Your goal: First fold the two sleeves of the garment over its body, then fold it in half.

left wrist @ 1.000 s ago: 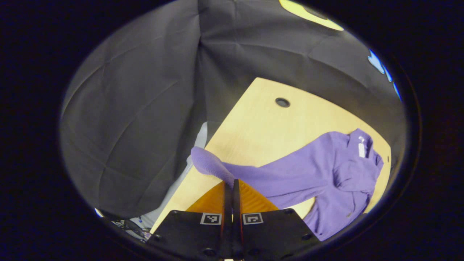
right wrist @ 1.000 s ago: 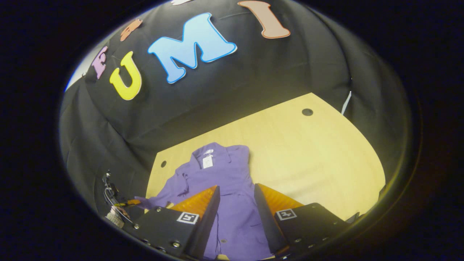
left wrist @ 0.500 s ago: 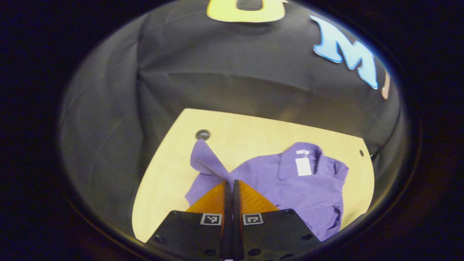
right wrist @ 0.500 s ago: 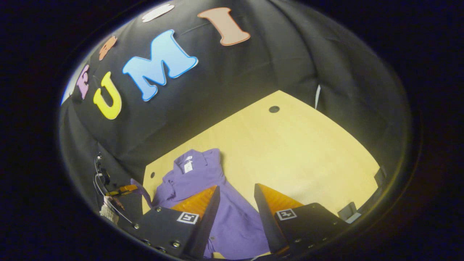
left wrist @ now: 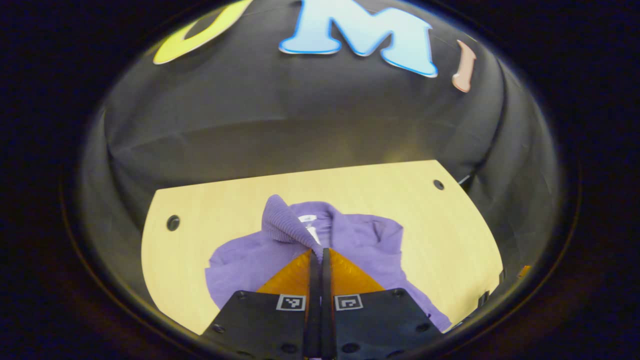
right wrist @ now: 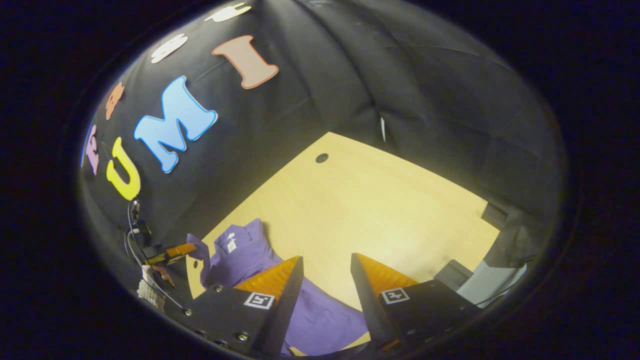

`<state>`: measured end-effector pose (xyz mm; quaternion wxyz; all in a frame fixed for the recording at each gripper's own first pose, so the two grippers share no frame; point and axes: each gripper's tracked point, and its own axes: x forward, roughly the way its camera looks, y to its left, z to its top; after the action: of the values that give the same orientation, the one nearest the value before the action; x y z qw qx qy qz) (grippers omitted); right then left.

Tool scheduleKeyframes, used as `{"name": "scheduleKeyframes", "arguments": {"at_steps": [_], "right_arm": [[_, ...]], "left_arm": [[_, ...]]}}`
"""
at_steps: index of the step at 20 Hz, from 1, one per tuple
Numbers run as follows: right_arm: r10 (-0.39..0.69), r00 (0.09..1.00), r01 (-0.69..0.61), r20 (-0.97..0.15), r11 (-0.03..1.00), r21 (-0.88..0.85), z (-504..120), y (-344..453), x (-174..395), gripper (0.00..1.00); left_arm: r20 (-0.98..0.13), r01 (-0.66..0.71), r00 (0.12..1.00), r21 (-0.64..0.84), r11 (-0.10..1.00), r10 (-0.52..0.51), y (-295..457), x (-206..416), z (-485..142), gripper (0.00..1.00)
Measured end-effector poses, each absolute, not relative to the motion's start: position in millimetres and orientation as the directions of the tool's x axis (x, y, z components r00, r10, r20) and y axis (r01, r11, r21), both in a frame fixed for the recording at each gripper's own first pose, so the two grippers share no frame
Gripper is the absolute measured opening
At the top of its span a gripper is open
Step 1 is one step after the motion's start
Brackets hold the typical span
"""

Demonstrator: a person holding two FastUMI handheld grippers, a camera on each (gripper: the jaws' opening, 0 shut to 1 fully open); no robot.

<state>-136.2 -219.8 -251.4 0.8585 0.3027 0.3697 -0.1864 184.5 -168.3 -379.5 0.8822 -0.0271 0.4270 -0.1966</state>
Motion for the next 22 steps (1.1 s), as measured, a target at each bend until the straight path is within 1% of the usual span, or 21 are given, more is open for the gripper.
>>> {"name": "scheduleKeyframes", "arguments": {"at_steps": [3, 7, 8, 10, 12, 13, 16, 17, 18, 19, 22], "right_arm": [[-0.134, 0.646, 0.587, -0.751, 0.717, 0.377, -249.5, -230.5, -153.4, 0.63], [-0.164, 0.634, 0.617, -0.756, 0.697, 0.366, -247.7, -238.6, -167.2, 0.62], [-0.166, 0.630, 0.621, -0.759, 0.695, 0.363, -248.1, -240.2, -169.1, 0.63], [-0.170, 0.625, 0.627, -0.762, 0.691, 0.360, -249.7, -240.5, -169.8, 0.63], [-0.161, 0.624, 0.624, -0.764, 0.692, 0.364, -250.3, -238.3, -167.2, 0.62], [-0.155, 0.625, 0.619, -0.765, 0.695, 0.365, -251.2, -235.7, -165.0, 0.63], [-0.124, 0.630, 0.591, -0.766, 0.717, 0.370, -253.5, -224.4, -152.2, 0.63], [-0.109, 0.633, 0.577, -0.767, 0.726, 0.373, -254.5, -218.9, -147.4, 0.63], [-0.092, 0.634, 0.562, -0.768, 0.737, 0.376, -255.2, -213.0, -142.1, 0.63], [-0.074, 0.634, 0.545, -0.770, 0.749, 0.378, -257.3, -208.0, -139.0, 0.63], [-0.011, 0.624, 0.490, -0.782, 0.784, 0.380, -265.9, -190.5, -128.8, 0.62]], "left_arm": [[-0.746, 0.396, 0.517, -0.227, 0.890, -0.421, -221.7, 169.2, -381.1, 0.07], [-0.757, 0.448, 0.448, -0.271, 0.852, -0.476, -267.1, 153.6, -394.6, 0.07], [-0.752, 0.449, 0.441, -0.288, 0.846, -0.490, -273.0, 152.1, -395.4, 0.07], [-0.755, 0.446, 0.440, -0.288, 0.848, -0.487, -274.6, 152.1, -397.2, 0.07], [-0.757, 0.453, 0.418, -0.305, 0.838, -0.502, -277.8, 147.1, -399.9, 0.07], [-0.750, 0.464, 0.398, -0.332, 0.821, -0.528, -282.1, 143.0, -397.9, 0.30], [-0.756, 0.459, 0.421, -0.299, 0.837, -0.501, -269.2, 147.7, -396.2, 0.97], [-0.757, 0.451, 0.423, -0.300, 0.841, -0.497, -262.9, 146.2, -394.7, 0.97], [-0.760, 0.439, 0.427, -0.298, 0.847, -0.489, -253.4, 145.3, -393.3, 0.94], [-0.763, 0.427, 0.437, -0.290, 0.856, -0.476, -243.5, 146.0, -395.0, 0.97], [-0.785, 0.385, 0.453, -0.254, 0.887, -0.421, -196.2, 136.4, -404.5, 0.97]]}}
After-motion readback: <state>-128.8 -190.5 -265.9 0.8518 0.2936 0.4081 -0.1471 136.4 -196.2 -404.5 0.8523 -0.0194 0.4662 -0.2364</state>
